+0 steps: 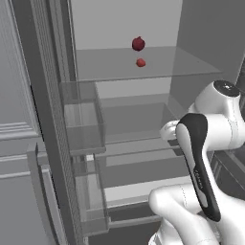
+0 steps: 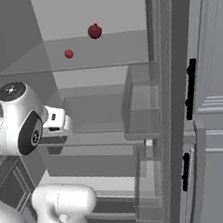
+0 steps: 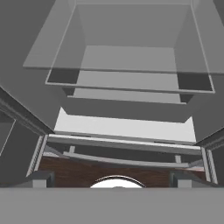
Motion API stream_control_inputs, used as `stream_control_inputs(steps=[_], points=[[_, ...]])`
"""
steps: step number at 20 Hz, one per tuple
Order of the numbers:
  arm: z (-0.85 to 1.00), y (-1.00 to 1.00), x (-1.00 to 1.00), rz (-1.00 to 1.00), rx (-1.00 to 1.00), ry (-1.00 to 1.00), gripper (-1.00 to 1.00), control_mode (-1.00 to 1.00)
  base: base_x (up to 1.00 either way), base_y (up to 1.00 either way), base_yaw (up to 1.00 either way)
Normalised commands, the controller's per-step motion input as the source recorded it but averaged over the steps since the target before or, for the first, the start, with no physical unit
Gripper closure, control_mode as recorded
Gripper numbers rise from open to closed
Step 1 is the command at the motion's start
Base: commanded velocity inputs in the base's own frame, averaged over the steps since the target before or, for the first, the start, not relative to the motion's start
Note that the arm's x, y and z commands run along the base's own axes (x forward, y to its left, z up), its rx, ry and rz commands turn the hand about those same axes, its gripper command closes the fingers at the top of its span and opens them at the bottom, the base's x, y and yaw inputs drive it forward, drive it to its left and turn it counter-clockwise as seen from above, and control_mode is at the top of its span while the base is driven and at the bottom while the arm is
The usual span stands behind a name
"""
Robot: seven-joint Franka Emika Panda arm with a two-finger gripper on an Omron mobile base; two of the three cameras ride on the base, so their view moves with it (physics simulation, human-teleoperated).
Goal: Take the strawberry from the fridge and place it on top of the pancake, located on the dining counter.
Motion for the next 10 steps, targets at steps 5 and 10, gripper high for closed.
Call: stream_control_inputs(steps=[5,10], points=[[0.00,0.00,0.00,0.00,0.00,0.00,-1.00,1.00,0.53,0.00,0.00],[0.96,0.00,0.47,0.05,0.00,-0.18,-1.00,-1.00,0.00,0.00,0.00]])
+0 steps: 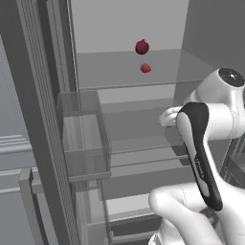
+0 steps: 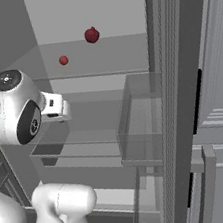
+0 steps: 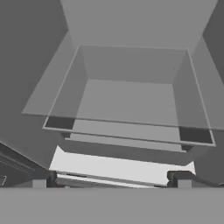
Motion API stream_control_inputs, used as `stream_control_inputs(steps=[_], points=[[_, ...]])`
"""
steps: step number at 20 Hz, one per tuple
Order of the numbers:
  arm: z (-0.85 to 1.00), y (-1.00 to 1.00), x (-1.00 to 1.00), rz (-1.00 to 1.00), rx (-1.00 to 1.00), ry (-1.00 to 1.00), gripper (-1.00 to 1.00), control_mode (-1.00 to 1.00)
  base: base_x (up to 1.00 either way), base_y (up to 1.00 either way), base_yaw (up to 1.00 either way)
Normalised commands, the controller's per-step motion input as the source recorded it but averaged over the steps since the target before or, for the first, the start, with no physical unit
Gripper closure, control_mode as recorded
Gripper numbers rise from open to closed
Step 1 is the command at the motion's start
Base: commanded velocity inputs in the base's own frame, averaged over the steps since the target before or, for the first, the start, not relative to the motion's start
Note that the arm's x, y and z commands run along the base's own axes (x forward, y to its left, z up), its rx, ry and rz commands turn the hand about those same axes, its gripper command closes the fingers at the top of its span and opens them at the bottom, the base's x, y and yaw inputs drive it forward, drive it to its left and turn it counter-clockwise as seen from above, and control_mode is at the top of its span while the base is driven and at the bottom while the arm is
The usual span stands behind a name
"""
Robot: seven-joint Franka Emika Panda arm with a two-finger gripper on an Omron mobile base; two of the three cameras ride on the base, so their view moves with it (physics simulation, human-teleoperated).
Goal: Take the strawberry from the fridge and place it on top of the pancake, located on the dining counter.
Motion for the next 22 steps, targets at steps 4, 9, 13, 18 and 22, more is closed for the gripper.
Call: stream_control_inputs(steps=[4,9,13,18,22], points=[[0.95,0.00,0.53,0.05,0.00,-0.20,-1.00,-1.00,0.00,0.00,0.00],[0.52,0.06,0.50,0.00,0.00,-0.31,-1.00,-1.00,0.00,0.00,0.00],[0.46,0.02,0.34,0.00,0.00,-0.18,-1.00,-1.00,0.00,0.00,0.00],[0.22,0.00,0.56,0.00,0.00,-0.07,-1.00,-1.00,0.00,0.00,0.00],[0.00,0.03,0.74,0.00,0.00,0.01,-1.00,-1.00,0.00,0.00,0.00]])
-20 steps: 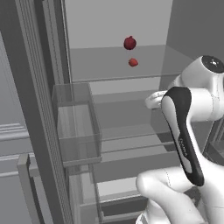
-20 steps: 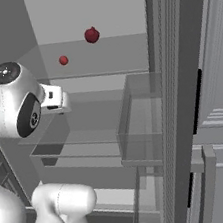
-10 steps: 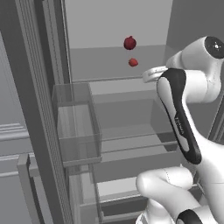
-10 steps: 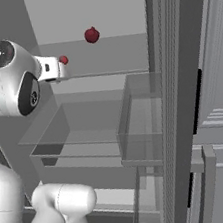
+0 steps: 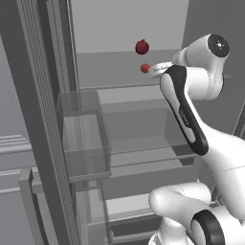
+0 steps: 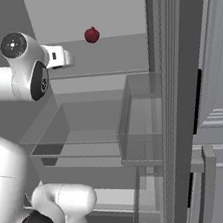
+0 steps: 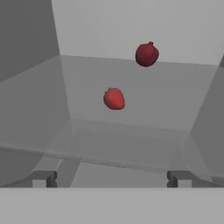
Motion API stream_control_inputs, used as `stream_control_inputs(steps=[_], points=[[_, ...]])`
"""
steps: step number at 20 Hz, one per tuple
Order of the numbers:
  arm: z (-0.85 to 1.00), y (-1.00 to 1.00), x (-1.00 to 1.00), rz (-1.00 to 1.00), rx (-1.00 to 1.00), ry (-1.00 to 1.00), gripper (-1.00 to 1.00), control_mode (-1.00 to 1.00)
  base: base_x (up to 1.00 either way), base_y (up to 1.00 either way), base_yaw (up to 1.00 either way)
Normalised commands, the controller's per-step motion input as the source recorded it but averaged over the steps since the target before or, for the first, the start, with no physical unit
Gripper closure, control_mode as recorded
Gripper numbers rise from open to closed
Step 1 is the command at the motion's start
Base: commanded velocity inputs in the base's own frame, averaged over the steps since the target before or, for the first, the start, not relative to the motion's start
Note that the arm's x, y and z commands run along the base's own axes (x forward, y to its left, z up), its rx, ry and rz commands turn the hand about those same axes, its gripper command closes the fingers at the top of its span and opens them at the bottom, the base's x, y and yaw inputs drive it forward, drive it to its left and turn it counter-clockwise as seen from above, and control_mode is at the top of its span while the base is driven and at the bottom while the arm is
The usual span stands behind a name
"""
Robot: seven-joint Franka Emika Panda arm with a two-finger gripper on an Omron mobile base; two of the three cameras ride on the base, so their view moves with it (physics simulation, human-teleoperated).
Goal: Take the strawberry from the fridge and place it on top of the pancake, located on the dining counter.
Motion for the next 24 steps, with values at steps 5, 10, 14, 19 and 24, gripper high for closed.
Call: stream_control_inputs(steps=[5,10,14,19,24], points=[[-0.03,0.11,0.78,0.00,0.00,0.10,-1.00,-1.00,0.00,0.00,0.00],[-0.05,0.20,0.71,0.00,0.00,0.09,-1.00,-1.00,0.00,0.00,0.00],[-0.19,0.13,0.65,0.00,0.00,0.05,-1.00,-1.00,0.00,0.00,0.00],[-0.29,0.00,0.60,0.00,0.00,0.01,-1.00,-1.00,0.00,0.00,0.00],[-0.24,0.00,0.61,0.00,0.00,0.00,-1.00,-1.00,0.00,0.00,0.00]])
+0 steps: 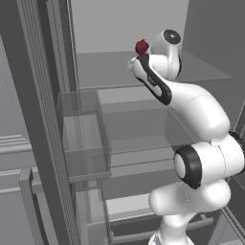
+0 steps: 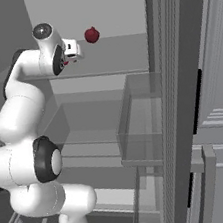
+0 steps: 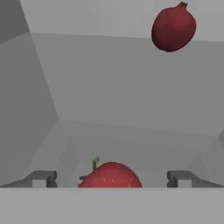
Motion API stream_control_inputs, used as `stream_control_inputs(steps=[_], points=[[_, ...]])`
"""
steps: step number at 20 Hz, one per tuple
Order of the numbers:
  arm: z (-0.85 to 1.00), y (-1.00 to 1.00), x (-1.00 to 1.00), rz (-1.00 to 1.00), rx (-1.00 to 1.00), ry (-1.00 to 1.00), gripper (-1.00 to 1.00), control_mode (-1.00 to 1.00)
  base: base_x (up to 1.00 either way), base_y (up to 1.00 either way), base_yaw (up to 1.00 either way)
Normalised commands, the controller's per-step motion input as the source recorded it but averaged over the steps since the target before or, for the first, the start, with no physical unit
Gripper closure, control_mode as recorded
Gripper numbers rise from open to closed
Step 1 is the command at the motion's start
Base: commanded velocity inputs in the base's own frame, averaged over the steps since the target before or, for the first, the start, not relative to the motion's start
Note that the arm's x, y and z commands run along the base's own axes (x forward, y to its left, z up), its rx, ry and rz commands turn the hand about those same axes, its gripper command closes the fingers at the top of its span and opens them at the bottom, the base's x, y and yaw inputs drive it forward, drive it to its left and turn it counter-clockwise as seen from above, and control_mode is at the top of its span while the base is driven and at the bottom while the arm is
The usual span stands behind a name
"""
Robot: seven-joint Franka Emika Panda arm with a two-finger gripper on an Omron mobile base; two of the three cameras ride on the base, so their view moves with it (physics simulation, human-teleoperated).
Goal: Take the strawberry from the fridge and place it on top of the pancake, located on the dining counter.
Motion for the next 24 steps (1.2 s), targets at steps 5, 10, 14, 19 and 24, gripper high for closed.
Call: stream_control_inputs(steps=[5,10,14,19,24], points=[[-0.02,0.00,0.34,0.00,0.00,0.00,-1.00,-1.00,0.00,0.00,0.00],[0.00,-0.03,-0.04,0.00,0.00,0.00,-1.00,-1.00,0.00,0.00,0.00],[-0.05,-0.07,-0.09,0.00,0.00,0.00,-1.00,-1.00,0.00,0.00,0.00],[-0.13,-0.07,-0.08,0.00,0.00,0.00,-1.00,-1.00,0.00,0.00,0.00],[-0.24,-0.03,-0.10,0.00,0.00,0.00,-1.00,-1.00,0.00,0.00,0.00]])
